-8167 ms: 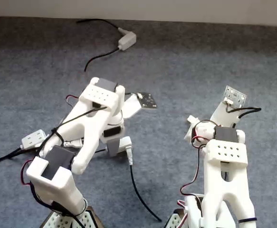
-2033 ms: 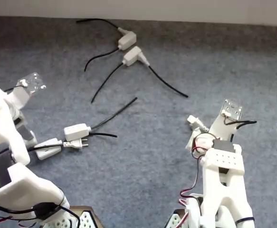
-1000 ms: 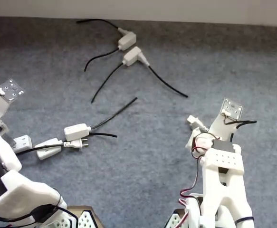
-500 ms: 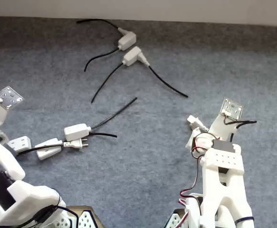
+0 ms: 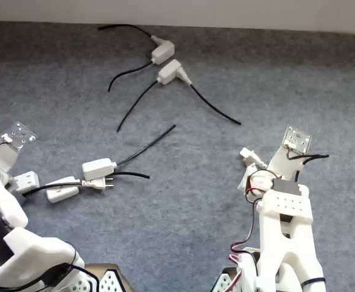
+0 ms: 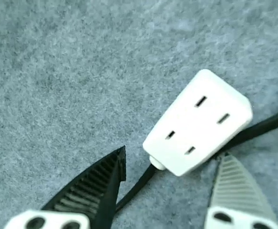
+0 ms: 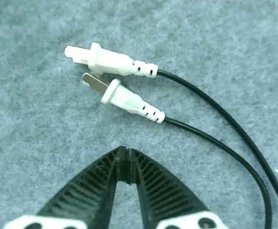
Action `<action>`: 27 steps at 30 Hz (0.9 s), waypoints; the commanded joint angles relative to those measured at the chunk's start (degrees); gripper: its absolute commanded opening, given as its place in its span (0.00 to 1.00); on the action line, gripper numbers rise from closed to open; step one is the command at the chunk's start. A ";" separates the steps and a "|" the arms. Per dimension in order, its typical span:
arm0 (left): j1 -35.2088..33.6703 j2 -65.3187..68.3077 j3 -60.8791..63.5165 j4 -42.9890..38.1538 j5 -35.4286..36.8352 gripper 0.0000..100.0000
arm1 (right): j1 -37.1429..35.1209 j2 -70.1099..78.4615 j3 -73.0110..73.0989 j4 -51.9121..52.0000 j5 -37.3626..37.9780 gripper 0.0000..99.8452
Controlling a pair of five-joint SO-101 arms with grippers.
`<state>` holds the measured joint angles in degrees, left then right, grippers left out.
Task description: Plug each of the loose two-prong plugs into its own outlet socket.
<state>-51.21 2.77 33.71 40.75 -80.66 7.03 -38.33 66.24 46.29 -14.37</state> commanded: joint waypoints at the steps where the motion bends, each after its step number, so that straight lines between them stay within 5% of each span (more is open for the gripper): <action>1: 1.63 -2.59 -0.57 0.26 -45.19 0.10 | 0.57 -1.01 -0.22 -0.84 0.70 0.01; 4: 2.68 -4.97 -0.57 5.10 -44.92 0.00 | 0.57 -1.01 -0.22 -0.84 0.70 0.01; 14: 7.08 -17.71 -0.57 18.81 -44.13 0.01 | 0.66 -1.01 -0.22 -0.84 0.70 0.01; 19: 10.59 -21.58 -0.92 13.36 -29.71 0.02 | 0.66 -1.01 -0.22 -0.84 0.70 0.01; 27: 12.26 -18.86 -1.10 6.59 -23.03 0.28 | 0.66 -1.01 -0.22 -0.84 0.70 0.01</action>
<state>-40.31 -16.48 33.80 49.45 -80.48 7.03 -38.33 66.24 46.29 -14.37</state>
